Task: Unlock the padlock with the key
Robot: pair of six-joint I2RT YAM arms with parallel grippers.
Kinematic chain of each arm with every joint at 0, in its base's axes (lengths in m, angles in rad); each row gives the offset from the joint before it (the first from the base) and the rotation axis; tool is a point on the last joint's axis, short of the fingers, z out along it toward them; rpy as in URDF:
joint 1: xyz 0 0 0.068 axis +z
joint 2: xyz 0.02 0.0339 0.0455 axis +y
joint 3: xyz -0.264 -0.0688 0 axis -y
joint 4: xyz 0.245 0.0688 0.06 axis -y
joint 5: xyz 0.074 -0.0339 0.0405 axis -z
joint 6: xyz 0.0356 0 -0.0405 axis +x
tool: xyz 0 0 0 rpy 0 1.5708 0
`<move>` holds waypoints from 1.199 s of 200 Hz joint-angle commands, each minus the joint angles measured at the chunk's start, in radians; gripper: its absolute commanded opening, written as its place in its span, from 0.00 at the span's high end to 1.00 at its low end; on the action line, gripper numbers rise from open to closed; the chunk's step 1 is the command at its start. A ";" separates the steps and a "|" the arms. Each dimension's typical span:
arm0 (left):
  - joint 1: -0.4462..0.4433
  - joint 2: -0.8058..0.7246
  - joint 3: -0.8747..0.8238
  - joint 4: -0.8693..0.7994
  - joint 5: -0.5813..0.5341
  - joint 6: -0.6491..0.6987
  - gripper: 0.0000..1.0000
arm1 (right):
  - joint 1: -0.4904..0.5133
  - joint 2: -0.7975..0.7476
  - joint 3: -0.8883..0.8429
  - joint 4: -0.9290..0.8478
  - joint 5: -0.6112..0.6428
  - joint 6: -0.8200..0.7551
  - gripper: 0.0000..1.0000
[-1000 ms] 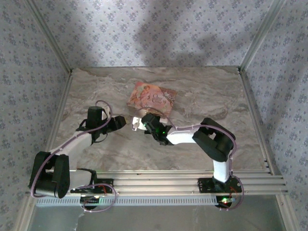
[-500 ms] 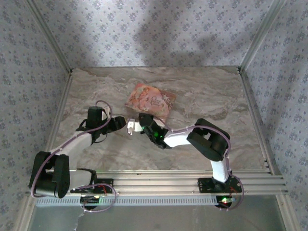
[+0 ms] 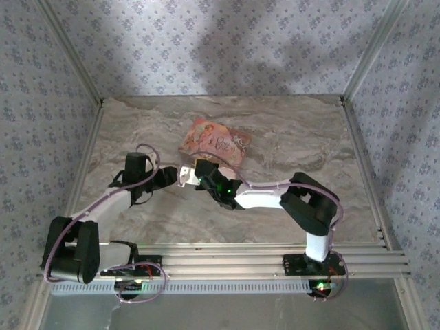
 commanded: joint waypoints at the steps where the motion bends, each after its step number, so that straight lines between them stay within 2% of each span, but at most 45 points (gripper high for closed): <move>1: 0.013 -0.060 0.023 -0.065 -0.047 0.024 0.42 | 0.023 -0.085 0.102 -0.106 0.054 0.139 1.00; 22: 0.019 -0.110 0.040 -0.127 -0.087 0.019 0.40 | 0.007 -0.136 0.176 -0.248 0.109 0.261 1.00; 44: 0.025 -0.160 0.055 -0.189 -0.112 0.024 0.40 | -0.045 -0.218 0.158 -0.346 0.167 0.423 1.00; 77: 0.026 -0.205 0.059 -0.241 -0.103 0.045 0.38 | -0.222 -0.321 0.136 -0.634 0.173 0.774 1.00; 98: 0.026 -0.212 0.075 -0.272 -0.074 0.042 0.38 | -0.387 -0.364 0.036 -0.745 0.070 0.965 1.00; 125: 0.026 -0.195 0.098 -0.292 -0.028 0.037 0.38 | -0.652 -0.370 -0.073 -0.769 -0.224 1.168 1.00; 145: 0.025 -0.142 0.133 -0.310 0.020 0.036 0.38 | -0.775 -0.289 -0.061 -0.811 -0.366 1.194 1.00; 161: 0.005 -0.096 0.170 -0.323 0.034 0.035 0.39 | -0.811 -0.201 -0.012 -0.877 -0.420 1.190 1.00; 181: -0.053 -0.068 0.206 -0.330 -0.006 0.030 0.39 | -0.825 -0.127 0.018 -0.903 -0.445 1.173 0.93; 201: -0.105 -0.057 0.227 -0.326 -0.044 0.022 0.39 | -0.831 -0.105 0.021 -0.891 -0.454 1.163 0.85; 240: -0.139 -0.043 0.269 -0.364 -0.073 0.032 0.39 | -0.848 -0.156 0.017 -0.899 -0.456 1.149 0.58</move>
